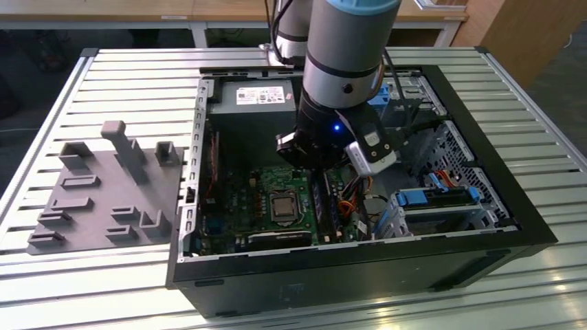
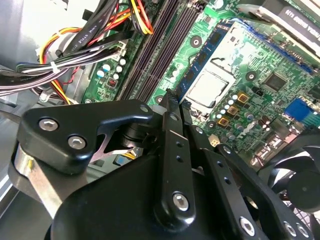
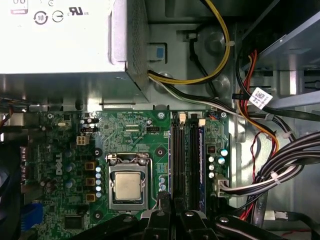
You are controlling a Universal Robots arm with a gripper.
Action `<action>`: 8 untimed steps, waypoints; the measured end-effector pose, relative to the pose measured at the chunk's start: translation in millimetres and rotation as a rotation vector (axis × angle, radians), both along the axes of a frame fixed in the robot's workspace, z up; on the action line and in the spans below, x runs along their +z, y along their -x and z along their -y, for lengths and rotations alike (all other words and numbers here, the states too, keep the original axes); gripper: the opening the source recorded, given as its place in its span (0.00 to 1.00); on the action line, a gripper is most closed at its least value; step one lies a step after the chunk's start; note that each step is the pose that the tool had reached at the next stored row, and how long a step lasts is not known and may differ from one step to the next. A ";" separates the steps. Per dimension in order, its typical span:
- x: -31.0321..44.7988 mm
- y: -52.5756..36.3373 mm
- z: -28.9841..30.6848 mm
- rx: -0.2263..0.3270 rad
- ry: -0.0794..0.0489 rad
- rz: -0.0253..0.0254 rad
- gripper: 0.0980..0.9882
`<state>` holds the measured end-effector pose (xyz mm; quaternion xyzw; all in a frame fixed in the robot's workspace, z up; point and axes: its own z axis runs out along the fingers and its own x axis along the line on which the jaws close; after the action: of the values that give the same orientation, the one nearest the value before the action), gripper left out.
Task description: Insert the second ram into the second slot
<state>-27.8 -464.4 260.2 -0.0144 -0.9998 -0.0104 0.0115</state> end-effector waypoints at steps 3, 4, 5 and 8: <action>-0.4 0.0 0.0 0.000 0.000 -0.0001 0.04; -0.6 0.0 0.0 0.000 0.000 -0.0001 0.04; -0.7 0.0 0.0 0.000 0.000 -0.0001 0.04; -1.6 0.0 0.0 0.000 0.000 -0.0003 0.04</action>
<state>-27.8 -464.4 258.5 -0.0143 -0.9998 -0.0106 0.0116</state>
